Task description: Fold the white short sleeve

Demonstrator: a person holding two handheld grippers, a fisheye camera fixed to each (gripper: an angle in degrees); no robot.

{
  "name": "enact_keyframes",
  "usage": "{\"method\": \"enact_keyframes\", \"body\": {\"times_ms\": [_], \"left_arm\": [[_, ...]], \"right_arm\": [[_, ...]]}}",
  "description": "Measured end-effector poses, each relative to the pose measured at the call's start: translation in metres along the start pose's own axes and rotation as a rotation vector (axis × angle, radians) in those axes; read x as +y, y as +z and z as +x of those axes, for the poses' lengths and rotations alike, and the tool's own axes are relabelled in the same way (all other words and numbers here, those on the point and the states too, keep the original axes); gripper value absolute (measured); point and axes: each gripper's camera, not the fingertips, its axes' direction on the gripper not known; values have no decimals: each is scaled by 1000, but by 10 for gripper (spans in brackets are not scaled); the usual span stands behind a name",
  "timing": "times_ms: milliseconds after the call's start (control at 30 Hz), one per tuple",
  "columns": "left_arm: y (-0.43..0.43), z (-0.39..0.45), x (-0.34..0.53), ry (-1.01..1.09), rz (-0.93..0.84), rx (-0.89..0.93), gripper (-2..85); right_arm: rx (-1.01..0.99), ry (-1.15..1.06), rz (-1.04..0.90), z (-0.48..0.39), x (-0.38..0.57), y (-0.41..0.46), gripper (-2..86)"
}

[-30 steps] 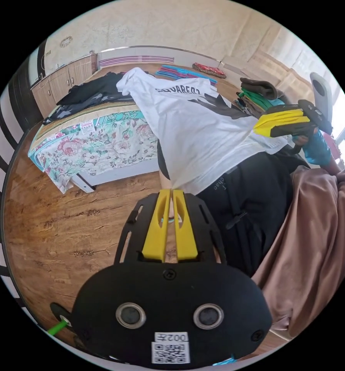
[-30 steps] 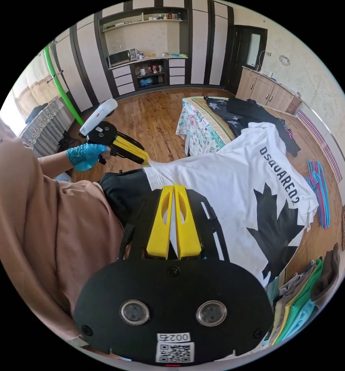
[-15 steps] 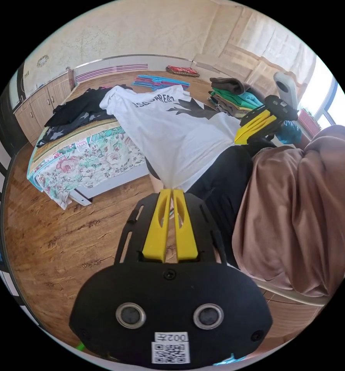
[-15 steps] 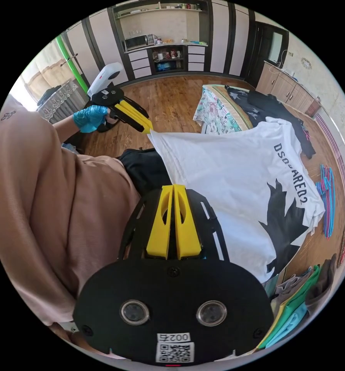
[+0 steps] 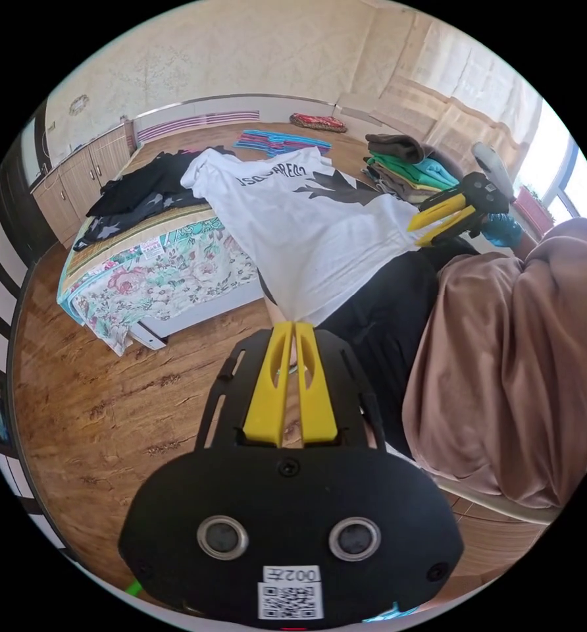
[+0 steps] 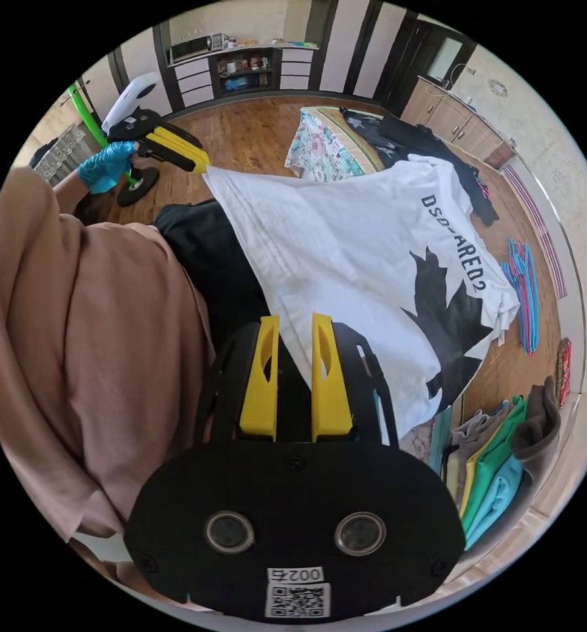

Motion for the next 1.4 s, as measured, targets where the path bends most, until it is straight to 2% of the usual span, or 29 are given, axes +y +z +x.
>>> {"method": "enact_keyframes", "body": {"times_ms": [133, 433, 567, 767, 1200, 1400], "left_arm": [[-5, 0, -4, 6, -3, -18, -10], [-1, 7, -7, 17, -35, -35, -10], [-2, 8, -7, 17, -35, -31, -10], [-9, 12, -8, 57, -34, -40, -10], [-7, 13, -8, 88, -54, -18, -10], [-1, 11, -9, 74, -62, -8, -10]], "right_arm": [[93, -15, -20, -4, -1, 6, 84], [103, -69, -77, -4, -9, 27, 57], [128, -44, -55, 0, -3, 21, 10], [79, -16, 27, 10, 14, -8, -5], [11, -65, -67, 6, 30, 34, 0], [-41, -17, -65, 24, 51, 43, 52]]}}
